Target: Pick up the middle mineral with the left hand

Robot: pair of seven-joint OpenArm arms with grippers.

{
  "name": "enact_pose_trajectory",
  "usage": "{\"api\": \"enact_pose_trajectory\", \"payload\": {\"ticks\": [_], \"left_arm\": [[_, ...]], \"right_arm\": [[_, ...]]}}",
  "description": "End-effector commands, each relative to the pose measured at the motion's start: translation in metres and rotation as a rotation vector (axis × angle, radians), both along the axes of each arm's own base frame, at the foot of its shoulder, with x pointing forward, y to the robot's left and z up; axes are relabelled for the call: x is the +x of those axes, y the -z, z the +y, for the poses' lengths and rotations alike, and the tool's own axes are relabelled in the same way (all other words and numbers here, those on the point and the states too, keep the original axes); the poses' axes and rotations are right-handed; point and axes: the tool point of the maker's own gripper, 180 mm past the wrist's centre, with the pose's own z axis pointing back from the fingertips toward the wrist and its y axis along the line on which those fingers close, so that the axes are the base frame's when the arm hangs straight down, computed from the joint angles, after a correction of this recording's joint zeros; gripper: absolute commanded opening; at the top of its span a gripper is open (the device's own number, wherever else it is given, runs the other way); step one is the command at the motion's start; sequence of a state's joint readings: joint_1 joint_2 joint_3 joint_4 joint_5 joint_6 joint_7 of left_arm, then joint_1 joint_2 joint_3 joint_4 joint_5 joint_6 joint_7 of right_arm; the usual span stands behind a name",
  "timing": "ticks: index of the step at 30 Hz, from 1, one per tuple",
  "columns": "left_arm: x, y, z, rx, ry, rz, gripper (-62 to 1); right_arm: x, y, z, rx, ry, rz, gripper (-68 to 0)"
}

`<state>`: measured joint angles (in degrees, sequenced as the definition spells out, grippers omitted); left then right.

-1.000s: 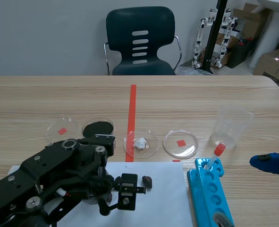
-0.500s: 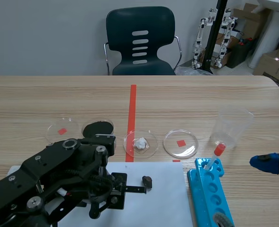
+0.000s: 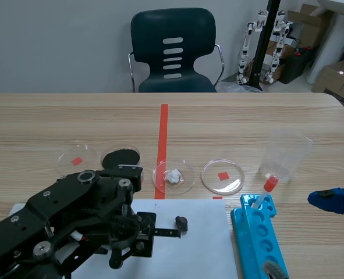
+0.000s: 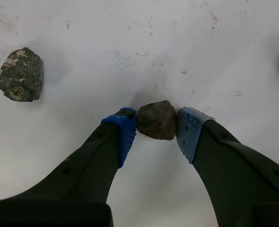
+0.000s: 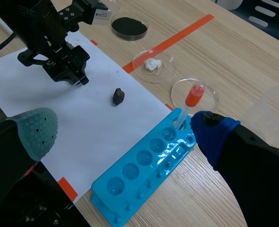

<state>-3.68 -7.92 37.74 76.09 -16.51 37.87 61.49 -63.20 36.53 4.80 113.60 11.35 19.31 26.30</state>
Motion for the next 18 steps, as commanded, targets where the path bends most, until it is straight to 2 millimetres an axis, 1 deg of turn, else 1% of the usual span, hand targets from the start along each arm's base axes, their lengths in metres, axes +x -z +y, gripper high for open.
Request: {"api": "enact_pose_trajectory", "payload": {"ticks": [1, 5, 9, 14, 18], "left_arm": [[0.004, -0.006, -0.005, -0.016, 0.001, -0.016, -46.4], [0.006, -0.012, -0.007, -0.027, 0.004, -0.036, -46.4], [0.010, -0.024, -0.008, -0.045, 0.013, -0.078, -46.4], [0.025, -0.054, -0.006, -0.076, 0.030, -0.266, -46.4], [0.033, -0.081, 0.001, -0.085, 0.051, -0.427, -46.4]], "right_arm": [[0.003, -0.005, 0.002, 0.016, 0.001, -0.017, -8.8], [0.003, -0.005, 0.002, 0.016, 0.001, -0.017, -8.8], [0.003, -0.005, 0.002, 0.016, 0.001, -0.017, -8.8], [0.003, -0.005, 0.002, 0.016, 0.001, -0.017, -8.8], [0.003, -0.005, 0.002, 0.016, 0.001, -0.017, -8.8]]}}
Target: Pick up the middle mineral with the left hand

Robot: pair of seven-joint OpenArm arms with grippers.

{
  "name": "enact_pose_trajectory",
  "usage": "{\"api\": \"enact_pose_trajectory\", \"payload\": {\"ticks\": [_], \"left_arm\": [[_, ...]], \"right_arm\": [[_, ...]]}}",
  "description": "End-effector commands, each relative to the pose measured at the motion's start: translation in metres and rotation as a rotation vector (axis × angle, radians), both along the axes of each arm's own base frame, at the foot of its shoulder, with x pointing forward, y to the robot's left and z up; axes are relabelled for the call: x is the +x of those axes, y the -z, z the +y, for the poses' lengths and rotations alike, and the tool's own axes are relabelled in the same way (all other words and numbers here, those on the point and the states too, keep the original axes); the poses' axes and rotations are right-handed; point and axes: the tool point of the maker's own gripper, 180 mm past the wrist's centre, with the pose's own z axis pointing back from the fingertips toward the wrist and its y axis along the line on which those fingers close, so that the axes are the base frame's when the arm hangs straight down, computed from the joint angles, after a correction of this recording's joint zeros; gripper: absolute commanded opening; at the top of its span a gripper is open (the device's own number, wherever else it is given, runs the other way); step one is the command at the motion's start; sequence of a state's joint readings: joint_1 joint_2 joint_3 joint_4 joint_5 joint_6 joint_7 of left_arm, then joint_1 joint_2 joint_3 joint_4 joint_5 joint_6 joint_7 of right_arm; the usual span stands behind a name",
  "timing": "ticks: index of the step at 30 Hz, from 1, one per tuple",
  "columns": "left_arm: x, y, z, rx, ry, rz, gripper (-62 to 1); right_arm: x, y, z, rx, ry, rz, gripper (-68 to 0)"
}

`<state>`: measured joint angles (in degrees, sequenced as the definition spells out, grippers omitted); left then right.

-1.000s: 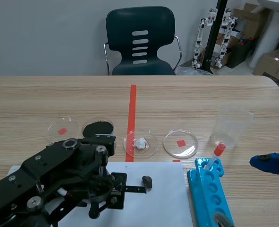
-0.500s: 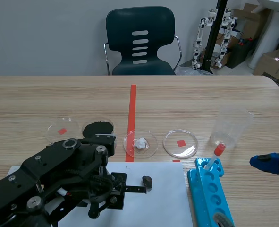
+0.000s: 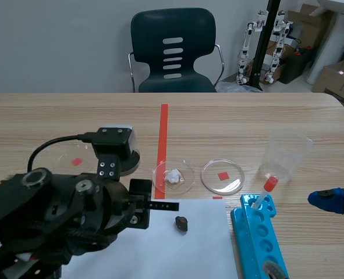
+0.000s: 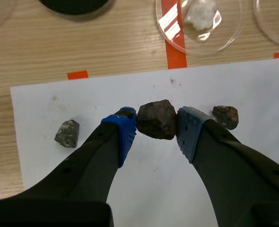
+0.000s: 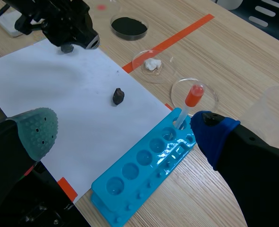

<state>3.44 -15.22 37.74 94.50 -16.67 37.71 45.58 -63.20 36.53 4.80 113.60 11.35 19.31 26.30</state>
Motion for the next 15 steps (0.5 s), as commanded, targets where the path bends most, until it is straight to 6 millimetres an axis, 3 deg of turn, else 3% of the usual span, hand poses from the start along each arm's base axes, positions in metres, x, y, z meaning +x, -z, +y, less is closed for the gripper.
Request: {"api": "enact_pose_trajectory", "payload": {"ticks": [1, 15], "left_arm": [[0.003, -0.011, 0.005, 0.006, 0.008, -0.059, -46.4], [-0.003, -0.072, 0.070, 0.057, 0.084, -0.280, -46.4]], "right_arm": [[0.003, -0.005, 0.002, 0.016, 0.001, -0.017, -8.8], [0.003, -0.005, 0.002, 0.016, 0.001, -0.017, -8.8]]}}
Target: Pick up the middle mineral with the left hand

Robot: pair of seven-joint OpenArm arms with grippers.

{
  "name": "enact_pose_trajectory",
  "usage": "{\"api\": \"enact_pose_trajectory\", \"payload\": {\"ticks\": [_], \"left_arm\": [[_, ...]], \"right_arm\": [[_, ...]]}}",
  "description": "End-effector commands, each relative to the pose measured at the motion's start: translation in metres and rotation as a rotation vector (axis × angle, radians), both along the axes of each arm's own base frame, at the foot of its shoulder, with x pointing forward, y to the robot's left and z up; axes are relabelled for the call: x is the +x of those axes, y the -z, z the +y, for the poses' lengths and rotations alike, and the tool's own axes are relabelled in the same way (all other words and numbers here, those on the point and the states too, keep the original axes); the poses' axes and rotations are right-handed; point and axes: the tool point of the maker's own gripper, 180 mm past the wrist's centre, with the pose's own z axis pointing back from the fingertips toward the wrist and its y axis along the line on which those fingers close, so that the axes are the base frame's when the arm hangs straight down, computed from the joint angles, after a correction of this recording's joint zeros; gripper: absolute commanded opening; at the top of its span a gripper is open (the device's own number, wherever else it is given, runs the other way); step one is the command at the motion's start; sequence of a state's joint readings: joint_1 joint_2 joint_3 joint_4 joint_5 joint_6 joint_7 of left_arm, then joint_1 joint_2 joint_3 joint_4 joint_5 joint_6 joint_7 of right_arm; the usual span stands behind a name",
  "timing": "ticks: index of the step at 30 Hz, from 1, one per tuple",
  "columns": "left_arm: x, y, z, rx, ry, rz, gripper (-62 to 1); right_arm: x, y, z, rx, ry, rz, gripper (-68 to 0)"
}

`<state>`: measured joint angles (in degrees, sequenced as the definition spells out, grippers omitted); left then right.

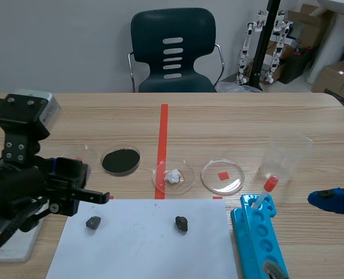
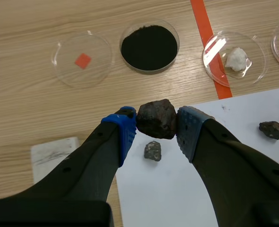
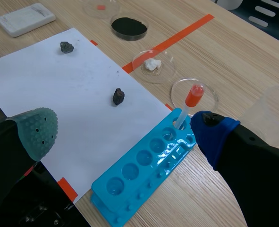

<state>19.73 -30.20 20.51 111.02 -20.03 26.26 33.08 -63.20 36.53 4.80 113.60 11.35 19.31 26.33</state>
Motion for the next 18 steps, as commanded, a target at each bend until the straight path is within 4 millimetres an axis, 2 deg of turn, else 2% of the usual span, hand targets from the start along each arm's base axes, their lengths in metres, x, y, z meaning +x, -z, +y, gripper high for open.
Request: {"api": "enact_pose_trajectory", "payload": {"ticks": [1, 6, 18], "left_arm": [[-0.002, -0.011, -0.001, -0.003, 0.026, -0.029, -46.4], [-0.012, -0.026, 0.008, 0.022, 0.092, -0.074, -46.4], [-0.046, -0.055, 0.002, -0.004, 0.179, -0.210, -46.4]], "right_arm": [[0.003, -0.005, 0.002, 0.016, 0.001, -0.017, -8.8], [0.003, -0.005, 0.002, 0.016, 0.001, -0.017, -8.8], [0.003, -0.005, 0.002, 0.016, 0.001, -0.017, -8.8]]}}
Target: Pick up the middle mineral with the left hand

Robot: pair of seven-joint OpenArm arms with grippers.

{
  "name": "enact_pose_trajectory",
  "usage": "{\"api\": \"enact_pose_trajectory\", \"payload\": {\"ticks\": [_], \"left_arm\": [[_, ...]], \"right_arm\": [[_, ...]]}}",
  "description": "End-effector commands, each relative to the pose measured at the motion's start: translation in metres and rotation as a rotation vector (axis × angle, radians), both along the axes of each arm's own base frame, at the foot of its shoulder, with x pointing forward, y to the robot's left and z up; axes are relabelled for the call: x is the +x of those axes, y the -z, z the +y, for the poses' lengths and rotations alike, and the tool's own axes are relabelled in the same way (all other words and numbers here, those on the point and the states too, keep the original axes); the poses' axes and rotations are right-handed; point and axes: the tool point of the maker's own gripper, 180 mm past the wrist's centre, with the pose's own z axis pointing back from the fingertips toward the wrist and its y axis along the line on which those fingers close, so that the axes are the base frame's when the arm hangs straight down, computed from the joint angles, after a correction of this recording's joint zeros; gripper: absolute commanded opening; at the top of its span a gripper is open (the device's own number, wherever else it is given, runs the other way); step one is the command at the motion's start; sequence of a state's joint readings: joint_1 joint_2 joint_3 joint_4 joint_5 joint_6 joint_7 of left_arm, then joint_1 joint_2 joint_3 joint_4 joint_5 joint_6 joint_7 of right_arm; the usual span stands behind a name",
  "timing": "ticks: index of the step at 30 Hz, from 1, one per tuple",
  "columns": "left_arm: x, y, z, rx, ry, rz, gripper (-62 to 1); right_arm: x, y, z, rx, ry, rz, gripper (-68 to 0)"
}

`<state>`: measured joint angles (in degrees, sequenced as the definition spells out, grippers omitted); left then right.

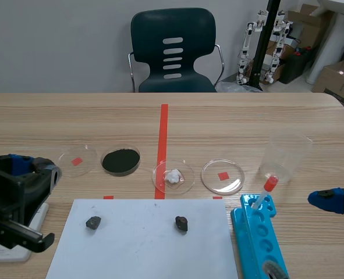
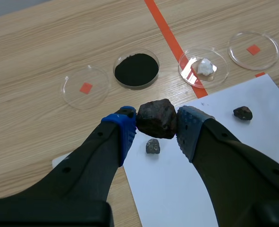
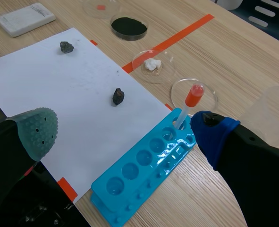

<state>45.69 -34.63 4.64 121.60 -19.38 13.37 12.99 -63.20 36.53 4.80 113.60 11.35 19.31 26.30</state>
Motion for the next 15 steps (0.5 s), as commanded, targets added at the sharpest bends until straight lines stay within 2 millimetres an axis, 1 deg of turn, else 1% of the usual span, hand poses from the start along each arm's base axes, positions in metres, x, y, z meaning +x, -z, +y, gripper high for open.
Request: {"api": "enact_pose_trajectory", "payload": {"ticks": [1, 9, 15], "left_arm": [[-0.001, -0.011, -0.004, -0.006, 0.014, -0.043, -46.4], [-0.022, -0.019, -0.012, -0.027, 0.048, -0.094, -46.4], [-0.023, -0.019, -0.012, -0.031, 0.046, -0.093, -46.4]], "right_arm": [[0.003, -0.005, 0.002, 0.016, 0.001, -0.017, -8.8], [0.003, -0.005, 0.002, 0.016, 0.001, -0.017, -8.8], [0.003, -0.005, 0.002, 0.016, 0.001, -0.017, -8.8]]}}
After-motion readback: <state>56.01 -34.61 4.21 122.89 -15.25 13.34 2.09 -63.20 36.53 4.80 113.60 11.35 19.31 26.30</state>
